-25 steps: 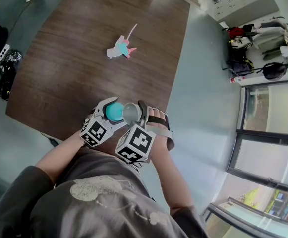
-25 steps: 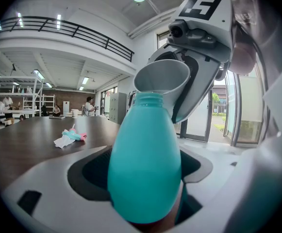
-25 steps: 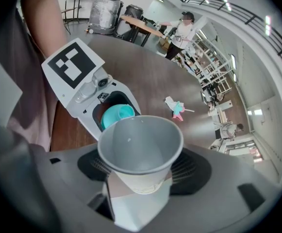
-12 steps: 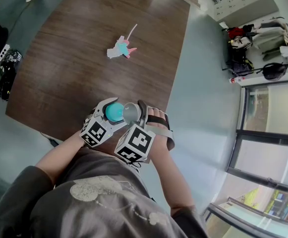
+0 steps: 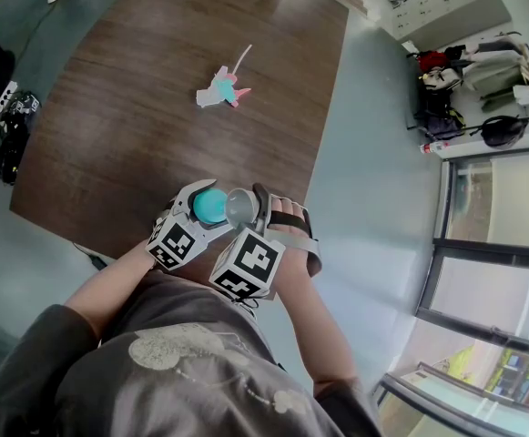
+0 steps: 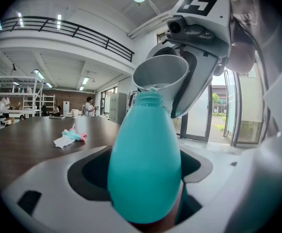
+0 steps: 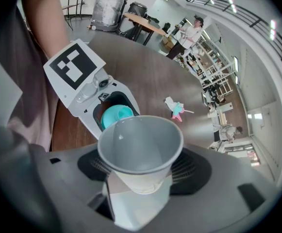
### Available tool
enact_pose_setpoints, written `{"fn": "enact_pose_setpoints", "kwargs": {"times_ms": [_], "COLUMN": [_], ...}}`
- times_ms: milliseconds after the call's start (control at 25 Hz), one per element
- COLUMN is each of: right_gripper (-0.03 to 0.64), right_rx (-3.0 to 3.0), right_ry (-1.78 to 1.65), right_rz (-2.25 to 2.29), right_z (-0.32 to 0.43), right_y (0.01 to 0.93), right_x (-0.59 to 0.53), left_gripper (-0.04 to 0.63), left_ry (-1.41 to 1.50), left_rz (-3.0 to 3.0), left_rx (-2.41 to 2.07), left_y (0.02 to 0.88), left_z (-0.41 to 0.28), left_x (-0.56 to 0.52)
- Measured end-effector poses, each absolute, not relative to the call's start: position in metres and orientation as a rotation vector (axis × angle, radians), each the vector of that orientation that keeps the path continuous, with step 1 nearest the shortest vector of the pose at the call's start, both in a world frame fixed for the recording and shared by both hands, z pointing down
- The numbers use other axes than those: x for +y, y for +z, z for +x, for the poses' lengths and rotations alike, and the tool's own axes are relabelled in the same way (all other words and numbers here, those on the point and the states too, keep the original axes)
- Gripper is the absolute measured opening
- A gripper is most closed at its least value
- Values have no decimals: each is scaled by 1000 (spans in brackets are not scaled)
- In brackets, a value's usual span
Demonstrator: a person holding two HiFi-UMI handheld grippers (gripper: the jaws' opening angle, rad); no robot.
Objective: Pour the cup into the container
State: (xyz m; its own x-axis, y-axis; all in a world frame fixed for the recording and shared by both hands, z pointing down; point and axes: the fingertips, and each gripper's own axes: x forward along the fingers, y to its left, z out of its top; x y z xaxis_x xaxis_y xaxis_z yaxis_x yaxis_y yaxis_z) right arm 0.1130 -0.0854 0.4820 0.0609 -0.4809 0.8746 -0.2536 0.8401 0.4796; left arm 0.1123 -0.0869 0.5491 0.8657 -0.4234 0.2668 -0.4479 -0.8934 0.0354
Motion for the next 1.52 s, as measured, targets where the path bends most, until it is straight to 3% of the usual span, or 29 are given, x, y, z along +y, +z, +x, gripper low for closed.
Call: {"fn": "enact_pose_setpoints", "kwargs": {"times_ms": [1520], "right_gripper": [307], "right_rx": [-1507], "right_ry": [-228], "right_rz": [582], "right_z": [111], "right_y": [480], "right_x": [-88], "left_gripper": [402], "left_ry": [387], "left_rz": [2940], "left_rx": [-689], "left_y": [551], "left_z": [112], "left_x": [-88]}}
